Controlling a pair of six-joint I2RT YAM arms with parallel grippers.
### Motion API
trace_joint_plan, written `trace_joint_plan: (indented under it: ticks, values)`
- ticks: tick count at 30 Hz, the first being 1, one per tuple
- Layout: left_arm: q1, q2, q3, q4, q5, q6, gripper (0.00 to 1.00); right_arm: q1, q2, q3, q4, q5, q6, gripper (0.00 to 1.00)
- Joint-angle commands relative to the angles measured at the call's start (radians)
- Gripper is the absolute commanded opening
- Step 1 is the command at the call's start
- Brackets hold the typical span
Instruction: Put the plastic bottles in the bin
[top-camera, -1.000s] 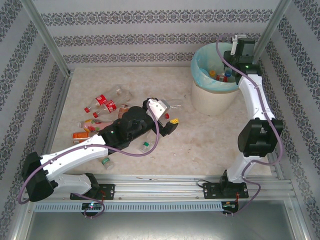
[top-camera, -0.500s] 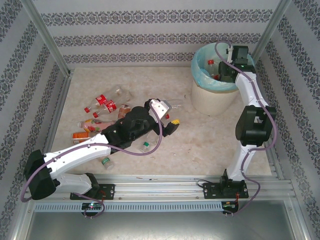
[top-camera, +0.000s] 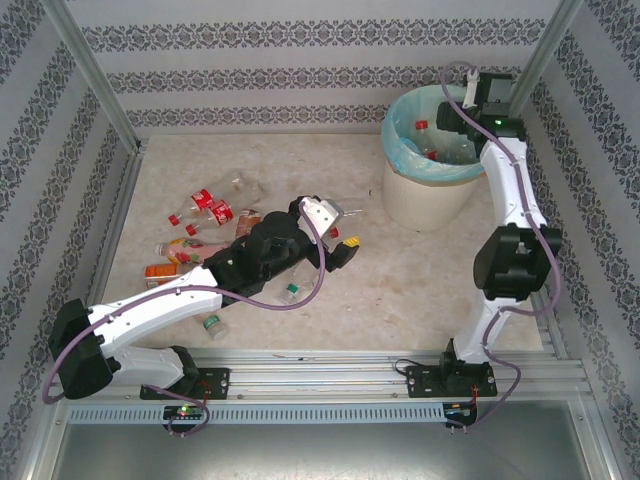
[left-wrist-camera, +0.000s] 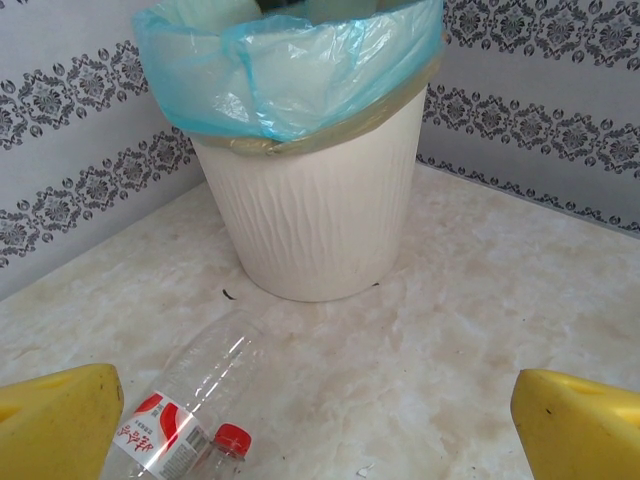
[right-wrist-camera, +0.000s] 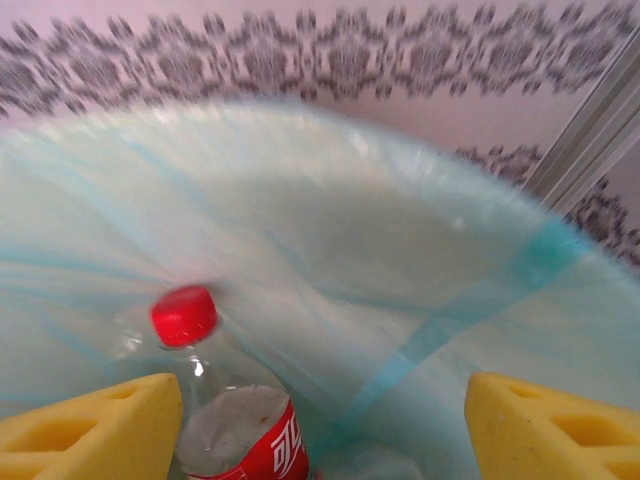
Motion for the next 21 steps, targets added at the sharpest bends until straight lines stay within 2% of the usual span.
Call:
trace_joint_plan:
  ticks: [1, 7, 12, 21]
  values:
    - [-0.005, -0.010, 0.028, -0.001, -0.012, 0.000, 1.00, 0.036, -0.119, 0.038, 0.006, 0.019, -0.002, 0.76]
    - [-0.005, -0.039, 0.018, -0.013, -0.034, -0.001, 1.00, 0.100, -0.240, -0.007, 0.008, 0.034, -0.008, 0.75]
    - [-0.005, -0.077, 0.025, -0.087, -0.109, -0.031, 1.00, 0.195, -0.377, -0.124, 0.034, 0.022, 0.026, 0.75]
    - [-0.001, -0.166, 0.031, -0.399, -0.238, -0.155, 1.00, 0.454, -0.680, -0.542, 0.183, 0.057, 0.115, 0.75]
